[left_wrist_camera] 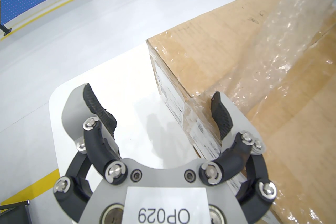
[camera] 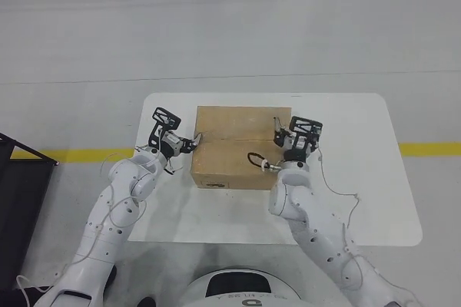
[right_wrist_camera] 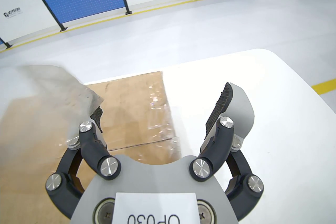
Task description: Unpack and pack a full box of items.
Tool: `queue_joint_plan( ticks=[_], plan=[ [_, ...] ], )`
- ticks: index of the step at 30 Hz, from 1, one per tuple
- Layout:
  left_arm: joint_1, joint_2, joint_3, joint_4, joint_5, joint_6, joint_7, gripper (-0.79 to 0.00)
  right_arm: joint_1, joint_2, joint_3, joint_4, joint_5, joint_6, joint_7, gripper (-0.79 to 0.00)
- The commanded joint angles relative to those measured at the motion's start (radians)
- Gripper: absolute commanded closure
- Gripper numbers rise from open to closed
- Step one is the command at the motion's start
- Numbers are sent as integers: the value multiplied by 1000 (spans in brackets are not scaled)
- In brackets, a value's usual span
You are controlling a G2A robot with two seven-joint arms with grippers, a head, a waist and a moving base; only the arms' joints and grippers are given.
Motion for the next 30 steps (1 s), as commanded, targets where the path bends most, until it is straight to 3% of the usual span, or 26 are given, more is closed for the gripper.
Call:
queue_joint_plan(
  ticks=[1,6,9,13,20,21,22,24,28,29,30],
  plan=[
    [0,0,0,0,0,0,0,-785,-24,2,61,-10,51,-18,-16,-785],
    [0,0,0,0,0,0,0,-785,-95,4,193,-57,183,-82,-66,-785],
    [0,0,0,0,0,0,0,-785,-141,6,265,-97,295,-183,-70,-785],
    [0,0,0,0,0,0,0,-785,-187,21,376,-116,501,-495,87,-785],
    [0,0,0,0,0,0,0,-785,-139,33,498,-3,756,-694,302,-785],
    [0,0,0,0,0,0,0,-785,-130,34,503,10,775,-713,329,-739],
    [0,0,0,0,0,0,0,-785,-121,36,506,23,791,-730,360,-557],
    [0,0,0,0,0,0,0,-785,-104,39,508,45,804,-751,409,-385],
    [0,0,0,0,0,0,0,-785,-78,43,501,77,818,-773,483,-339],
    [0,0,0,0,0,0,0,-785,-71,44,497,83,817,-777,500,-308],
    [0,0,0,0,0,0,0,-785,-66,45,493,87,816,-784,512,-206]
  ],
)
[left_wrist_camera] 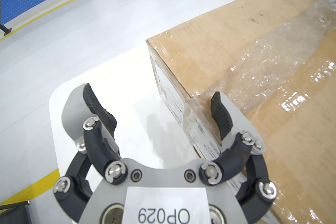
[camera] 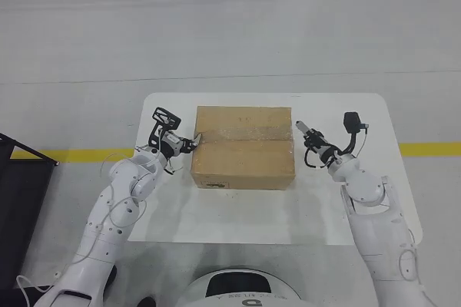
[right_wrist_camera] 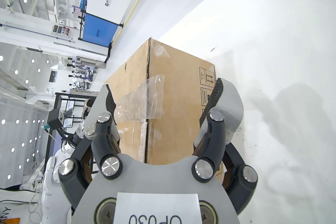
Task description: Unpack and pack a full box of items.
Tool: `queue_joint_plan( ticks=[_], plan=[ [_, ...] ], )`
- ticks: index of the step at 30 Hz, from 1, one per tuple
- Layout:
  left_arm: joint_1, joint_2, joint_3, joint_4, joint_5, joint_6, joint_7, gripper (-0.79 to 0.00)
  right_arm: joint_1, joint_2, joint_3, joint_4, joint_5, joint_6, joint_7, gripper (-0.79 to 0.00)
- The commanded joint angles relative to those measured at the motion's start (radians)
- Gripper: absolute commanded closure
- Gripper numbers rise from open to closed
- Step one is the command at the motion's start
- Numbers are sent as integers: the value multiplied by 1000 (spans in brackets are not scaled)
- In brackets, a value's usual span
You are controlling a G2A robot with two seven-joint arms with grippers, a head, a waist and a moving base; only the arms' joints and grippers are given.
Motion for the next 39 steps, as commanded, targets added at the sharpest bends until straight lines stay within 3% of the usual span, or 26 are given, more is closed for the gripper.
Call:
queue_joint_plan(
  ticks=[1,3,15,39],
  plan=[
    [0,0,0,0,0,0,0,-785,7,2,-6,6,-3,-13,19,-89],
    [0,0,0,0,0,0,0,-785,6,3,-8,4,-4,-31,30,0],
    [0,0,0,0,0,0,0,-785,-82,12,19,-100,-13,-96,-20,0],
    [0,0,0,0,0,0,0,-785,-117,23,25,-132,-50,-5,-19,0]
  ],
)
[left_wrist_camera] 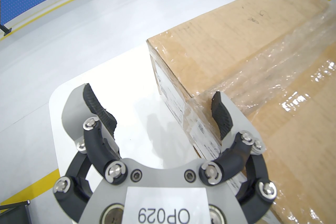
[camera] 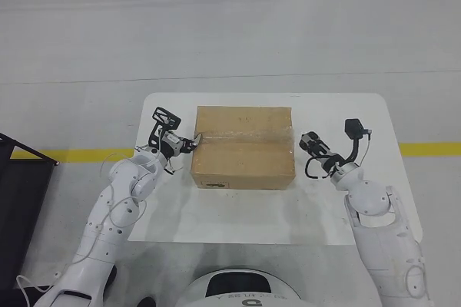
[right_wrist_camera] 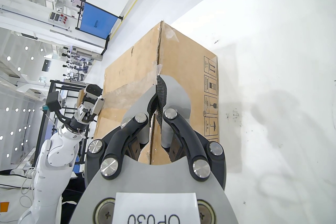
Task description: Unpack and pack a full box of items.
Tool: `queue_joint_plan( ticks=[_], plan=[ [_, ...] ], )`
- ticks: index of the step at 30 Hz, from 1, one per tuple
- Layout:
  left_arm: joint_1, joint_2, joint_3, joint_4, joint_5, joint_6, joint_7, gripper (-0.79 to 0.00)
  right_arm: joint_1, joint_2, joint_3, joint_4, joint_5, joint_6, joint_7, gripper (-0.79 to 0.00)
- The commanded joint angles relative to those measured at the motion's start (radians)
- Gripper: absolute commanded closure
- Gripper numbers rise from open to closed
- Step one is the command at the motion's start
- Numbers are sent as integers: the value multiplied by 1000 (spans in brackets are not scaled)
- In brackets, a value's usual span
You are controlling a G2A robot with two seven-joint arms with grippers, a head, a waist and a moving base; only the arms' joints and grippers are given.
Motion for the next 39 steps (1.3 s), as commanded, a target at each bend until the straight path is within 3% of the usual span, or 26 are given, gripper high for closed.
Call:
queue_joint_plan(
  ticks=[1,10,14,16,19,22,25,30,39],
  plan=[
    [0,0,0,0,0,0,0,-785,-4,1,-1,-1,-3,4,-2,0],
    [0,0,0,0,0,0,0,-785,-11,3,6,-2,3,25,-9,0],
    [0,0,0,0,0,0,0,-785,3,4,-6,7,-12,50,1,-169],
    [0,0,0,0,0,0,0,-785,9,5,-11,9,-21,63,6,-302],
    [0,0,0,0,0,0,0,-785,14,6,-15,9,-30,75,7,-385],
    [0,0,0,0,0,0,0,-785,7,7,-10,1,-28,79,-1,-653],
    [0,0,0,0,0,0,0,-785,-15,7,14,-17,-7,73,-33,-782],
    [0,0,0,0,0,0,0,-785,-64,5,45,-55,34,79,-106,-785],
    [0,0,0,0,0,0,0,-785,-70,5,46,-56,32,81,-101,-785]
  ],
)
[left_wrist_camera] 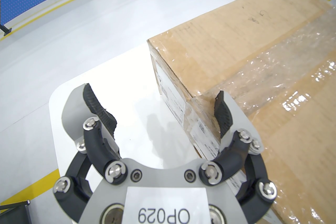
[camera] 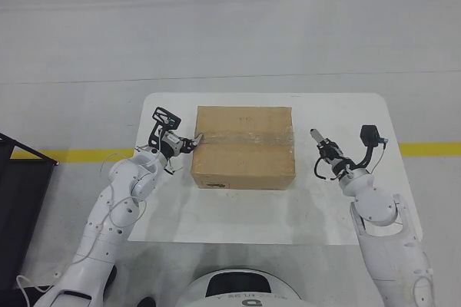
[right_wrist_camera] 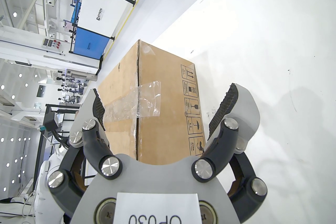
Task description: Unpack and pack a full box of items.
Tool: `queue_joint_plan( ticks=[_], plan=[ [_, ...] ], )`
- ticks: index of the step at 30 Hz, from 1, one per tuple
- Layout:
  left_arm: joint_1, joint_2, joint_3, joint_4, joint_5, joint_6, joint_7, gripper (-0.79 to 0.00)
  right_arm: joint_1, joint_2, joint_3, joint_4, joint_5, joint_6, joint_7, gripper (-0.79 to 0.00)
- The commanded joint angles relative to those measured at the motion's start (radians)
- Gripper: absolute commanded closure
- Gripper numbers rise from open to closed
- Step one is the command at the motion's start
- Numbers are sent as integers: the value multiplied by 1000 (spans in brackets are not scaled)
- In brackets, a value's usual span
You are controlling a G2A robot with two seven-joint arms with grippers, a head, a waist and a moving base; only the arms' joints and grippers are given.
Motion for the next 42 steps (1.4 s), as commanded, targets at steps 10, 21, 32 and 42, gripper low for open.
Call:
queue_joint_plan(
  ticks=[10,21,32,42],
  plan=[
    [0,0,0,0,0,0,0,-785,20,-11,-21,-132,203,-184,-34,-785],
    [0,0,0,0,0,0,0,-785,148,-14,-155,-97,257,-137,157,-785],
    [0,0,0,0,0,0,0,-785,385,-33,-355,13,334,5,337,-252],
    [0,0,0,0,0,0,0,-785,710,-93,-655,269,295,278,392,0]
  ],
)
